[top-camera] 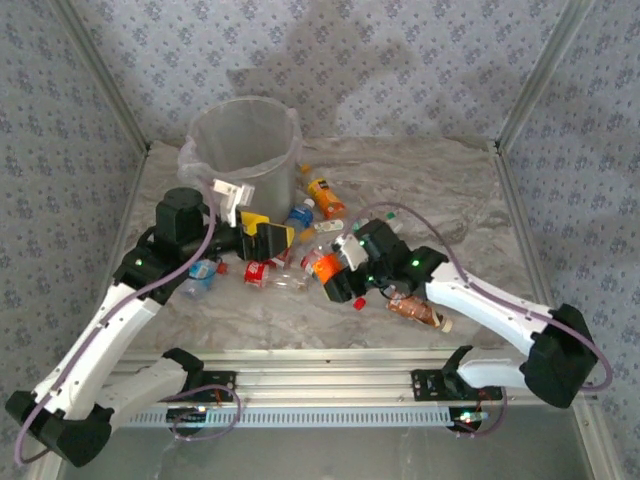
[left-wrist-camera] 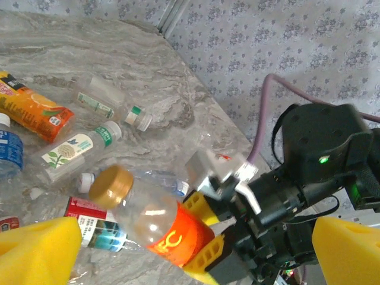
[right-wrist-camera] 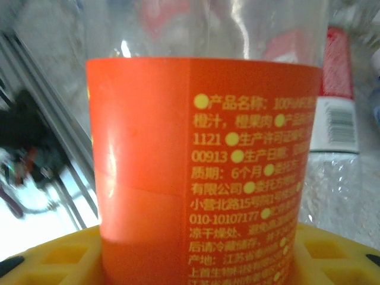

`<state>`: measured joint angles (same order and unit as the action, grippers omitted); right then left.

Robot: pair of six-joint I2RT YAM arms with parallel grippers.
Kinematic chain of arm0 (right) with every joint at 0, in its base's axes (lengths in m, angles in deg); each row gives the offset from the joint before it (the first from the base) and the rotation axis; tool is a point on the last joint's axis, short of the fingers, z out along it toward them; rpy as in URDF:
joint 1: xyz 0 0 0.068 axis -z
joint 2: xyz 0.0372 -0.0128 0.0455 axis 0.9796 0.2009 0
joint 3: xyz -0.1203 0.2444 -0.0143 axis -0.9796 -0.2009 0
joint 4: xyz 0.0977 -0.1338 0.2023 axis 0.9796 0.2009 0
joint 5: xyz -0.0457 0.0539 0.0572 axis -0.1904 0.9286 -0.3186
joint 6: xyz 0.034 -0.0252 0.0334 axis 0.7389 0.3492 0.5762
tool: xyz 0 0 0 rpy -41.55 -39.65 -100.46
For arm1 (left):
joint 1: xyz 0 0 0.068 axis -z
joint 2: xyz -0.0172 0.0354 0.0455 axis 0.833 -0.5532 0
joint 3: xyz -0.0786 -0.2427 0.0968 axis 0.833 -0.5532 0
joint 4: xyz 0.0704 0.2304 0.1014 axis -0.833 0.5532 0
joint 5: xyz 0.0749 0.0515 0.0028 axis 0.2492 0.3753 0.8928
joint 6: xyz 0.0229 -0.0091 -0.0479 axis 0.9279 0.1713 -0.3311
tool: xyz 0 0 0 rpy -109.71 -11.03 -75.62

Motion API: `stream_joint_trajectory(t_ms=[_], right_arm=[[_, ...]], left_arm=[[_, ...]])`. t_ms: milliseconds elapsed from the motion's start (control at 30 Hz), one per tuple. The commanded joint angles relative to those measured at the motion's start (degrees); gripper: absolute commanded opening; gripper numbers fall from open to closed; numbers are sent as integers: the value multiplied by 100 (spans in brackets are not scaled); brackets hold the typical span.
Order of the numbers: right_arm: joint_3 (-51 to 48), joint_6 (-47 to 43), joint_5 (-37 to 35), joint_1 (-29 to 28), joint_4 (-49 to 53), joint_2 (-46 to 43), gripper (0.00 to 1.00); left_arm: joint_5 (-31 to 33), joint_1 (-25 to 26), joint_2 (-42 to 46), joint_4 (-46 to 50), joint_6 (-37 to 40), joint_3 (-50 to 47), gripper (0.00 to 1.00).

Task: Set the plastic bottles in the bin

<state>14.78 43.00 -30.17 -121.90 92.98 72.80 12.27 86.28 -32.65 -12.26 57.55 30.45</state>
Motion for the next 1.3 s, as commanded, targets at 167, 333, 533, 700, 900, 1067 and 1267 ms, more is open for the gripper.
stream_joint_trajectory(t_ms=[167,333,533,700,900,1067,1267], right_arm=[[87,1004,1074,685,-1423,-654,55],[226,1332,1434,815,-1974,-659,54],[271,1401,1538,814,-2166,-711,55],[175,1520,1619,806,-2356,-780,54],[108,1541,1592,782,-2377,-874,54],[81,1571,1641,772,-2390,-891,55],[67,1521,1627,754,-2282,-882,54]], left_arm=[[-59,375,-472,-1009,-1089,22,100],[159,813,-766,-1303,-1408,111,100],[372,952,-988,-1904,-2257,14,99],[483,1049,-1136,-1937,-2409,96,94],[461,1144,-1298,-1889,-2452,229,92],[433,1197,-1395,-1982,-2477,261,91],[420,1285,-1482,-2135,-2494,286,81]])
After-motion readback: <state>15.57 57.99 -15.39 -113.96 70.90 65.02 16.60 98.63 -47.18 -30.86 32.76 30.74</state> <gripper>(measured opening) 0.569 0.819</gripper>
